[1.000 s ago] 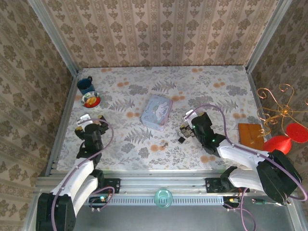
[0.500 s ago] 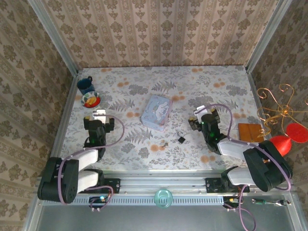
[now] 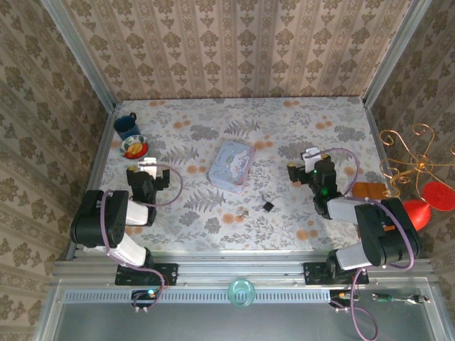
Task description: Unlock the padlock with the key
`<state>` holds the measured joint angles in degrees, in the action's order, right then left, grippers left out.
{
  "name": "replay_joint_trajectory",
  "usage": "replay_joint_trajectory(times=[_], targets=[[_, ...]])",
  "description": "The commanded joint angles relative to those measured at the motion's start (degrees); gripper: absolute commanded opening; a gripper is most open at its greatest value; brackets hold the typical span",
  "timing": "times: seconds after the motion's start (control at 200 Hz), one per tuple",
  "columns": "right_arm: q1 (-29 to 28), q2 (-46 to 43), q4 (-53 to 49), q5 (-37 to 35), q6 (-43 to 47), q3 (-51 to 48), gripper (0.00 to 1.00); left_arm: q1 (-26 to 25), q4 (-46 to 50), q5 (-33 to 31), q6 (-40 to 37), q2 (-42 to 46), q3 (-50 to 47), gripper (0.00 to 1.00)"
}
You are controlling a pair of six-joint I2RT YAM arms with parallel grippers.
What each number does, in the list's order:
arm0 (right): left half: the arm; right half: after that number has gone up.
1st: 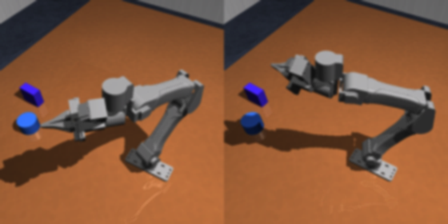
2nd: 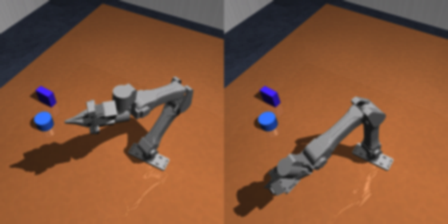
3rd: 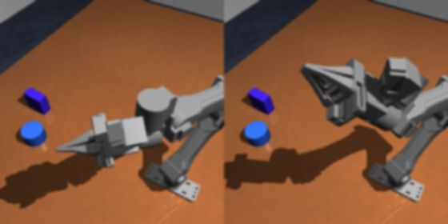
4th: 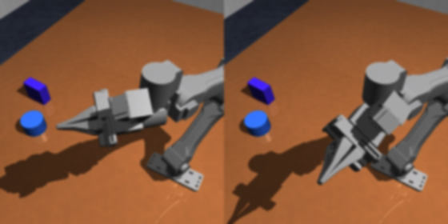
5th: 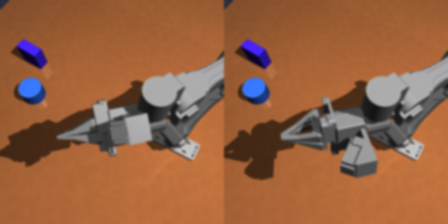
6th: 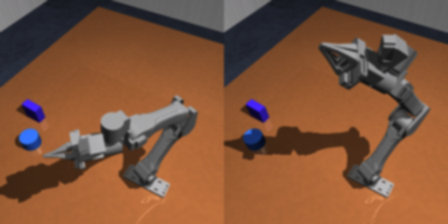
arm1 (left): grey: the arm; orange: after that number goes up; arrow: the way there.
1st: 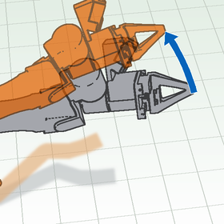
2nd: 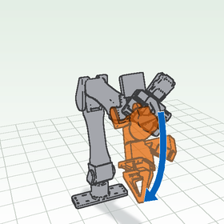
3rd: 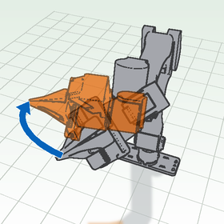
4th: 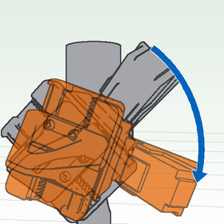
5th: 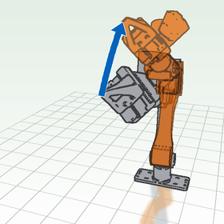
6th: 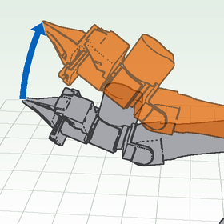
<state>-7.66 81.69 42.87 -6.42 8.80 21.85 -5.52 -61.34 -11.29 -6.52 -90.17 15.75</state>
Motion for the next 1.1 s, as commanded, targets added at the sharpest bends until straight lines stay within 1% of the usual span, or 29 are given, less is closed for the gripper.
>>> replay_joint_trajectory(times=[0.0, 0.08, 0.175, 0.235, 0.28, 0.39, 0.51, 1.095], targets=[[3.04, -0.69, 2.30, 6.74, -4.13, 0.16, 1.00, 1.14, 4.70, 3.10, 1.44, 1.02, 4.59, 1.00], [5.41, 0.81, 3.92, 8.04, -6.59, -0.07, 1.00, 2.57, 6.88, 3.13, 3.11, 0.93, 5.82, 1.00], [5.73, 6.29, 11.69, 7.59, -7.27, -1.03, 1.00, 3.15, 6.64, 3.05, 3.40, 0.91, 5.83, 1.00], [5.90, 5.16, 7.44, 6.77, -7.81, 0.14, 1.00, 3.14, 6.63, 2.94, 3.42, 0.86, 5.83, 1.00], [5.90, 5.75, 8.72, 6.38, -7.94, -0.04, 1.00, 3.17, 6.59, 2.94, 3.38, 0.84, 5.79, 1.00], [5.89, 5.64, 7.78, 5.51, -8.33, 0.41, 1.00, 3.15, 6.55, 2.94, 3.36, 0.87, 5.81, 1.00], [5.90, 5.75, 5.78, 1.99, -9.76, 1.50, 1.00, 3.15, 6.78, 2.73, 3.22, 0.87, 5.85, 1.00], [5.91, 5.76, 5.82, 1.99, -9.85, 1.45, 1.00, 2.88, 6.45, 2.68, 3.10, 0.79, 5.79, 1.00]])
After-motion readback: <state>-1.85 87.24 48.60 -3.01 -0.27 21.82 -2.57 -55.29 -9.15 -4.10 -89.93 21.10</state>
